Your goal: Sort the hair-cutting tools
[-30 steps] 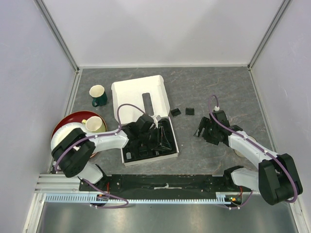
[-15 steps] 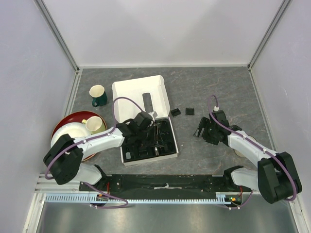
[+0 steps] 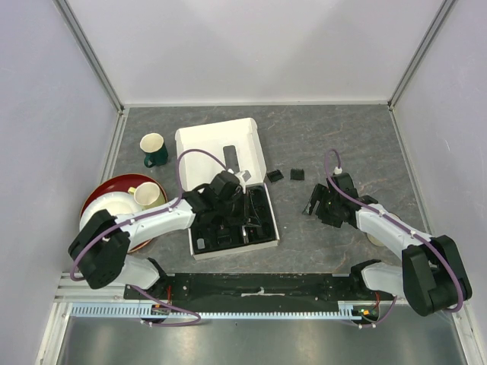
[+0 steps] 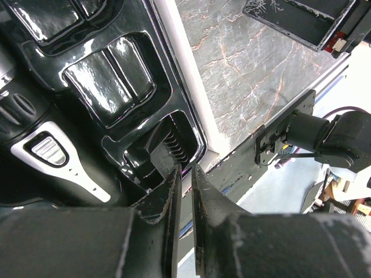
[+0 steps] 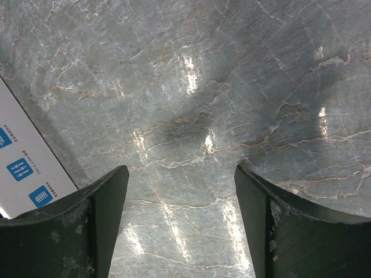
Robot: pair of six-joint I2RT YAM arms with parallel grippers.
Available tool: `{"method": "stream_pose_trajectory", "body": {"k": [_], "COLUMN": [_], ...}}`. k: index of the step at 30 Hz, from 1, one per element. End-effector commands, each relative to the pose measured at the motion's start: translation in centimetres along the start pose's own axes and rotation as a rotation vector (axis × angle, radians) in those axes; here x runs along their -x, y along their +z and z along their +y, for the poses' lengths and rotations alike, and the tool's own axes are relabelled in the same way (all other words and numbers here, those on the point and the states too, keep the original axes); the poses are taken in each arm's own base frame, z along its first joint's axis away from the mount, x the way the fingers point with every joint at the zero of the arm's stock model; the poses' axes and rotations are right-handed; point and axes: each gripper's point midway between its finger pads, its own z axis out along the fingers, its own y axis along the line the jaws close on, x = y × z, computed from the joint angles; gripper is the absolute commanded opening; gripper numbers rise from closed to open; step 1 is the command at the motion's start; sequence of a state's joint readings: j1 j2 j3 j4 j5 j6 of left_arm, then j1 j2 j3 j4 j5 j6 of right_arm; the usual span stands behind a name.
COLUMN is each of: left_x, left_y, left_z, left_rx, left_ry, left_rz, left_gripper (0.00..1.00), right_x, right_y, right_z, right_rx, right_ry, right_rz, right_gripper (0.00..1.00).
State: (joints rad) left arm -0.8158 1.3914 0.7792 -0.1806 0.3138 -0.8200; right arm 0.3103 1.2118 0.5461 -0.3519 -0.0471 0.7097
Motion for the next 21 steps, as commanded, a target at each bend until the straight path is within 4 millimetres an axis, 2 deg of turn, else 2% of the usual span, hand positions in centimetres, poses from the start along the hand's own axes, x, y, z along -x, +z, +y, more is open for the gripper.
{"method": "stream_pose_trajectory", "body": {"k": [1, 5, 16, 21], "left_x": [0.6, 0.0, -1.0, -0.9], "left_y": [0.7, 1.4, 3.2, 3.3], "left_z": [-1.8, -1.6, 1.5, 1.7], "left_rx": [-0.069, -0.071, 0.035, 0.044], "left_ry": [0.049, 0.072, 0.078, 0.082], "left_rz": [0.002, 0.032, 0.078, 0.076], "left_gripper": [0.17, 0.17, 0.17, 0.17], "right_x": [0.2, 0.0, 0.0, 0.3], "right_y": [0.4, 0.5, 0.7, 0.5], "right_z": [0.0, -0.2, -0.3, -0.2], "right_rx": [0.004, -0.001, -0.007, -0.004], "right_ry": [-0.003, -0.004, -0.004, -0.003], "right_rz": [-0.014, -0.01, -0.008, -0.015], "right_gripper": [0.81, 0.81, 0.81, 0.8]}}
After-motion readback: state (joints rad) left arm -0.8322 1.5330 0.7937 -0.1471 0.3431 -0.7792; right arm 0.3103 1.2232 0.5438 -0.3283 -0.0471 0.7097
